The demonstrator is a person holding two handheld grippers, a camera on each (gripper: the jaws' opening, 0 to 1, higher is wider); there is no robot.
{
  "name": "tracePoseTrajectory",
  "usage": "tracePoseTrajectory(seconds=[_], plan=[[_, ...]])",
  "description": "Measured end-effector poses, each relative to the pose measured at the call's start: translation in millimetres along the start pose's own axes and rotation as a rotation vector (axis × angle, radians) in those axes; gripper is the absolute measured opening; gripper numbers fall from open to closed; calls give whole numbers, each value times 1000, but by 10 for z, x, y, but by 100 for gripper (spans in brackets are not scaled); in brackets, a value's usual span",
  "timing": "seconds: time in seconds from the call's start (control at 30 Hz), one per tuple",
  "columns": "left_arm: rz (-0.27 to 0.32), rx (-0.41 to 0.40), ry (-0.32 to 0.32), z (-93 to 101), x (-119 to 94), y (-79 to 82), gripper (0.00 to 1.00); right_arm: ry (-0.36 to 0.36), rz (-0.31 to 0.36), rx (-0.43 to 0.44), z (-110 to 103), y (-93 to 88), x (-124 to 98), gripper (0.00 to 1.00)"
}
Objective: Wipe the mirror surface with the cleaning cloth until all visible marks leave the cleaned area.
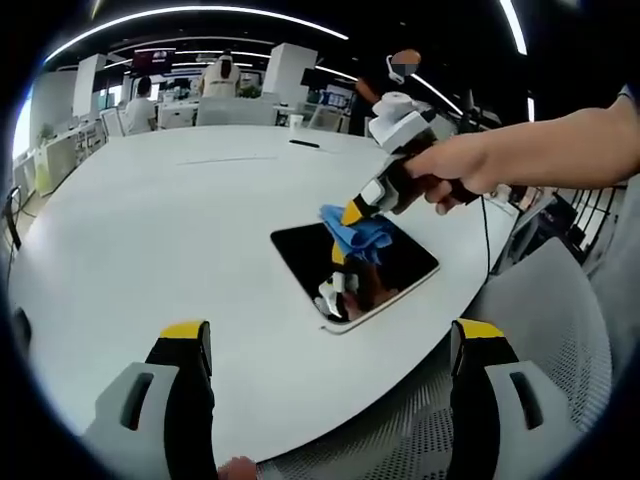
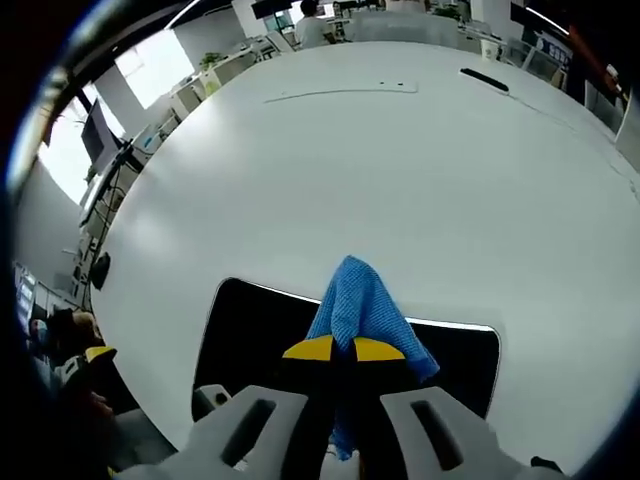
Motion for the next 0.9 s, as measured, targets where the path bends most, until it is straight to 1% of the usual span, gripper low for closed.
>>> tracePoseTrajectory(seconds=[0.1,0.23,0.33,0.37,0.4,0.47,0.5,0.53,0.57,0.6,0.63,0.67,0.7,0.77,0.8,0.9], plan=[[0,0,-2,5,-2,1,99,11,-8,-10,-77,17,16,0],[-2,3,-3,8,-3,-1,99,34,-20,-1,-190,38,44,0],[9,12,8,-5,-11,13,99,58,-29,-8,-325,29,45,0],[2,9,10,-8,-10,3,99,63,-31,-12,-360,26,48,0],[-3,8,9,-9,-6,-4,99,61,-31,-38,-399,44,61,0],[16,17,1,2,-5,32,99,87,-26,-54,-471,108,102,0],[48,23,-9,23,-17,73,99,111,-21,-47,-526,169,138,0],[49,22,-12,32,-33,70,99,120,-22,-36,-551,203,163,0],[47,23,-12,50,-54,68,99,117,-29,-22,-574,223,180,0],[37,22,-12,60,-57,60,99,96,-36,-20,-583,209,169,0],[12,22,-15,62,-41,42,99,53,-29,-70,-573,199,156,0],[10,22,-23,72,-27,51,99,41,-26,-95,-588,196,154,0],[22,33,-42,98,-17,80,99,33,-31,-89,-614,193,155,0],[26,56,-50,121,-19,93,99,28,-29,-130,-629,208,164,0],[24,51,-49,119,-24,80,99,27,-29,-140,-647,214,171,0],[33,37,-36,88,-32,86,99,31,-32,-128,-692,231,189,0]])
Point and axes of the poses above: the point that each gripper's makers call its tool centre point, and the gripper's own axes: x roughly forward along the fingers, z roughly to its right, y roughly out of its top, the point moved 4 cm from there along -x, roughly backward along the fingers, and after that the axes turned 6 degrees about -y, right-handed, at the moved point
